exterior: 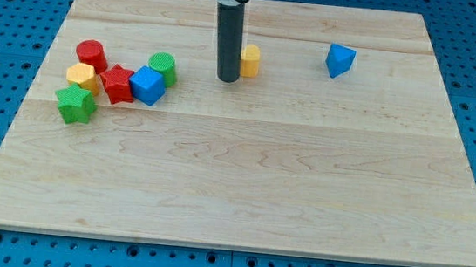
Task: Place the blue cube at the top of the green circle
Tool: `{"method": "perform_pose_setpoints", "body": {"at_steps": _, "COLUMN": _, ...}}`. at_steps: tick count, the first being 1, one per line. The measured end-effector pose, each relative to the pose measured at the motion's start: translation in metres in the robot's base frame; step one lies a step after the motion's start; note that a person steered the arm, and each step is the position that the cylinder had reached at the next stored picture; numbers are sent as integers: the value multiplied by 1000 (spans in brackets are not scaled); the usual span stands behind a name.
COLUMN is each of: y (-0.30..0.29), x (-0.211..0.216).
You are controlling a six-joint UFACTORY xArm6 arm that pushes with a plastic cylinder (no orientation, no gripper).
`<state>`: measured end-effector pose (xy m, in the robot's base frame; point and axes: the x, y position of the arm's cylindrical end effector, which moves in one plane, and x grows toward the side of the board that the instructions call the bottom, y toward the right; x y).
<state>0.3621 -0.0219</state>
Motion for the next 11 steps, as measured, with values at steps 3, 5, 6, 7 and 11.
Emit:
{"method": "perform_pose_setpoints", "body": {"at_steps": 3, "y": 8, "x": 51}}
{"method": "perform_pose_setpoints", "body": {"at_steps": 5, "y": -83, "x": 117}}
{"method": "perform_pose_setpoints", "body": {"at_steps": 6, "y": -102, "x": 68}}
{"method": "perform_pose_setpoints", "body": {"at_steps": 7, "y": -129, "x": 33}}
{"method": "perform_pose_setpoints", "body": {"at_steps": 11, "y": -126, "x": -32}}
